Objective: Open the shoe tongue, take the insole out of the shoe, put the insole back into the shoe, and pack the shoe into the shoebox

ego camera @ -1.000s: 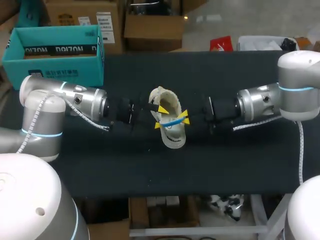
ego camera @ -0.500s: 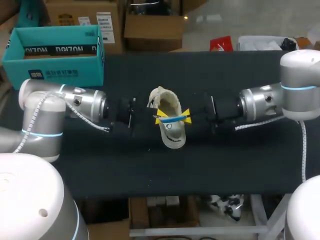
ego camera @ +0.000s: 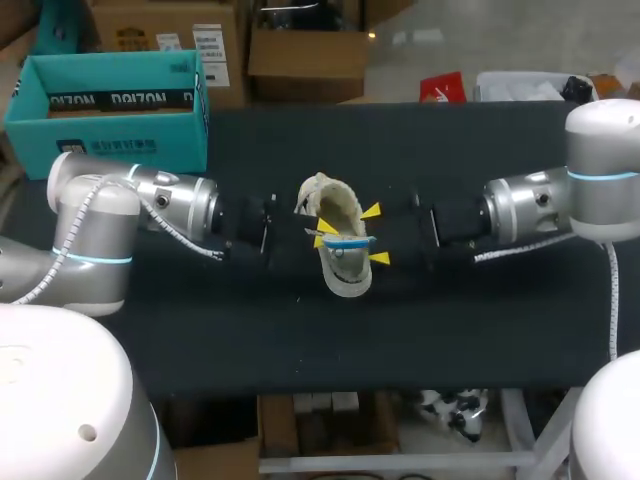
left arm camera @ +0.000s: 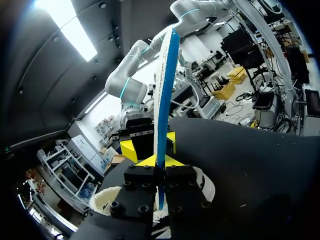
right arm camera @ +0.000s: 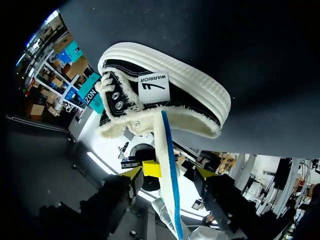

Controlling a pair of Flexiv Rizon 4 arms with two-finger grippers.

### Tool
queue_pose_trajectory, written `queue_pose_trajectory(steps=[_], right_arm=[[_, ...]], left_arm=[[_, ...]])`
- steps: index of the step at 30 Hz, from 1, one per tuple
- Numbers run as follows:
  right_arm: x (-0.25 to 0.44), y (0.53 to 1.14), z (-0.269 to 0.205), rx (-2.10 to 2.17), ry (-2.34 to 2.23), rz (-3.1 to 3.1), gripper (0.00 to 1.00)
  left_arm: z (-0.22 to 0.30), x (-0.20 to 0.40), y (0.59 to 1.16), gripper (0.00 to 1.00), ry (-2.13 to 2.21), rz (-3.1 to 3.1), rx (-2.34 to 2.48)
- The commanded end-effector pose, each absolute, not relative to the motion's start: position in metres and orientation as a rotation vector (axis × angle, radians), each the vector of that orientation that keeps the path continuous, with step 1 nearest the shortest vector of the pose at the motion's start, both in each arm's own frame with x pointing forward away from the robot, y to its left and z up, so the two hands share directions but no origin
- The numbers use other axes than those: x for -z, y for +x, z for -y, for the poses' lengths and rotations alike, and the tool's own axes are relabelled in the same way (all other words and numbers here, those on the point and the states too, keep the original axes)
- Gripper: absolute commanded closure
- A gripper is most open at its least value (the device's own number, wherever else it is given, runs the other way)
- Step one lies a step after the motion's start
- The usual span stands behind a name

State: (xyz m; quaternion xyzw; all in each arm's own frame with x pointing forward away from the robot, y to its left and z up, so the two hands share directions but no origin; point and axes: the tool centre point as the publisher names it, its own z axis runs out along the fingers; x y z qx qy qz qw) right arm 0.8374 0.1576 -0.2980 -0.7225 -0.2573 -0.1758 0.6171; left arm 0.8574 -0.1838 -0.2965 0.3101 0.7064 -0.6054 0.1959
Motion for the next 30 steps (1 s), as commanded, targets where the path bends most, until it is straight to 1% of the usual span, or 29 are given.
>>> queue_pose_trajectory(steps=[1, 5, 6, 9, 12, 13, 14, 21, 27, 30], right_arm=[[0.297, 0.833, -0.157, 0.409, -1.671, 0.591, 0.00], [0.302, 0.834, -0.154, 0.403, -1.679, 0.584, 0.00], [0.302, 0.834, -0.154, 0.400, -1.687, 0.580, 0.02], [0.307, 0.836, -0.153, 0.398, -1.694, 0.573, 0.14], [0.311, 0.838, -0.152, 0.392, -1.701, 0.563, 0.37], [0.312, 0.839, -0.152, 0.392, -1.702, 0.561, 0.47], [0.312, 0.839, -0.152, 0.393, -1.702, 0.558, 0.50], [0.312, 0.836, -0.150, 0.412, -1.715, 0.546, 0.53], [0.313, 0.836, -0.153, 0.410, -1.716, 0.541, 0.57], [0.313, 0.836, -0.155, 0.408, -1.717, 0.541, 0.61]], left_arm=[[0.186, 0.305, 0.864, 1.00, 0.911, -1.974, 1.699], [0.185, 0.305, 0.869, 1.00, 0.958, -1.980, 1.669], [0.185, 0.305, 0.870, 1.00, 0.972, -1.984, 1.669], [0.185, 0.304, 0.872, 1.00, 1.005, -1.991, 1.655], [0.184, 0.304, 0.876, 1.00, 1.052, -2.000, 1.667], [0.183, 0.303, 0.877, 1.00, 1.053, -2.002, 1.669], [0.181, 0.302, 0.877, 1.00, 1.060, -2.006, 1.670], [0.176, 0.297, 0.871, 1.00, 1.125, -2.028, 1.696], [0.177, 0.299, 0.873, 1.00, 1.170, -2.059, 1.703], [0.177, 0.300, 0.874, 1.00, 1.186, -2.068, 1.694]])
